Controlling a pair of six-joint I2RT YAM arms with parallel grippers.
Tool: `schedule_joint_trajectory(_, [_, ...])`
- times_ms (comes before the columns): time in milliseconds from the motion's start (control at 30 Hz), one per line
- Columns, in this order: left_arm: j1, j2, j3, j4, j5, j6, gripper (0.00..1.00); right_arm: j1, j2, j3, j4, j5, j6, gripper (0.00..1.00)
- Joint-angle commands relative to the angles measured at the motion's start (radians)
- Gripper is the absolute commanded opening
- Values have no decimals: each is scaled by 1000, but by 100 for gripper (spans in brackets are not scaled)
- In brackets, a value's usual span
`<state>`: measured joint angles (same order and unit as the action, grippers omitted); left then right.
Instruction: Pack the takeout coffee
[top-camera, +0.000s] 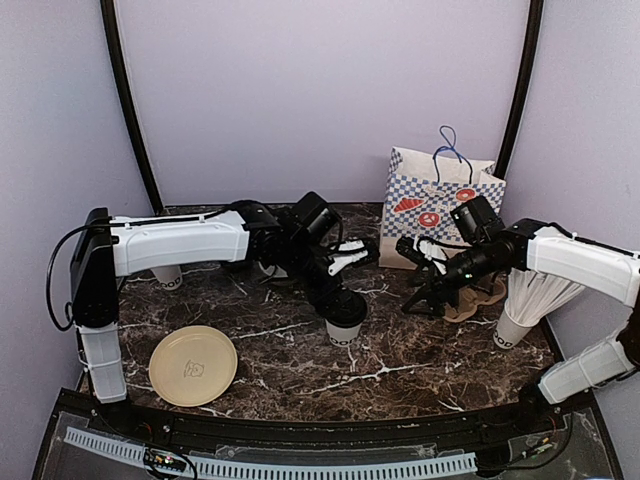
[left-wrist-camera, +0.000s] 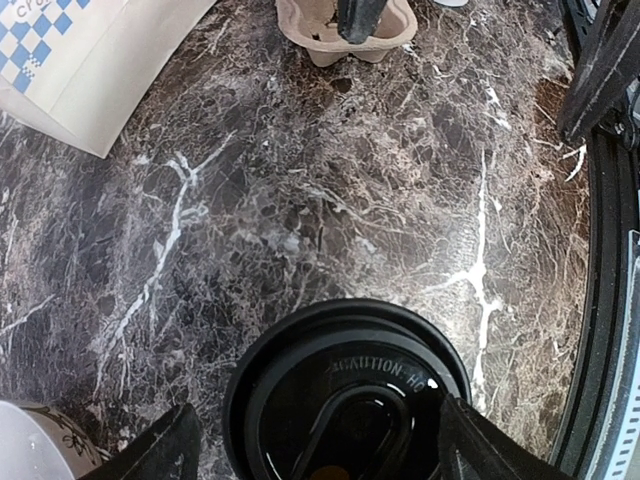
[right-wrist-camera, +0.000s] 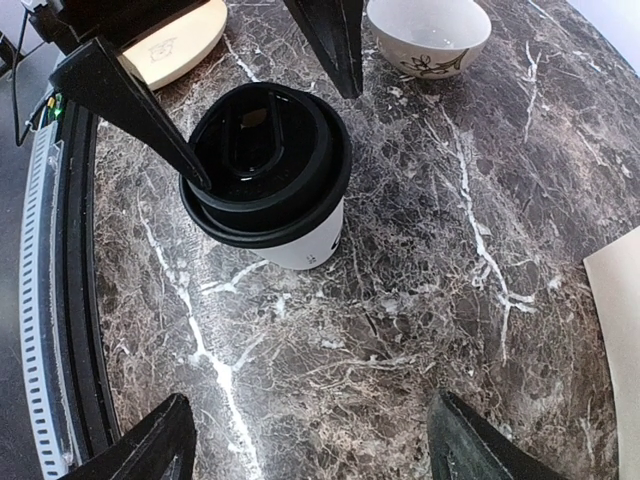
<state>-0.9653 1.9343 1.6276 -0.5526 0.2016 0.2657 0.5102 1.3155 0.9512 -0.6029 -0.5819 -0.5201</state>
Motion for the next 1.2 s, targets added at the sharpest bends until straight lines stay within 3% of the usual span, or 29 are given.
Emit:
schedule_joint_trajectory(0, [-6, 0, 30, -58, 37, 10, 85, -4, -18, -10, 30, -3, -11, 80])
schedule_joint_trajectory(467, [-30, -126, -108, 145, -45, 26, 89, -4, -2, -10, 24, -4, -11, 81])
schedule_joint_trajectory(1167, [-33, -27, -60, 88, -14, -6, 89, -4, 11, -11, 17, -4, -18, 81])
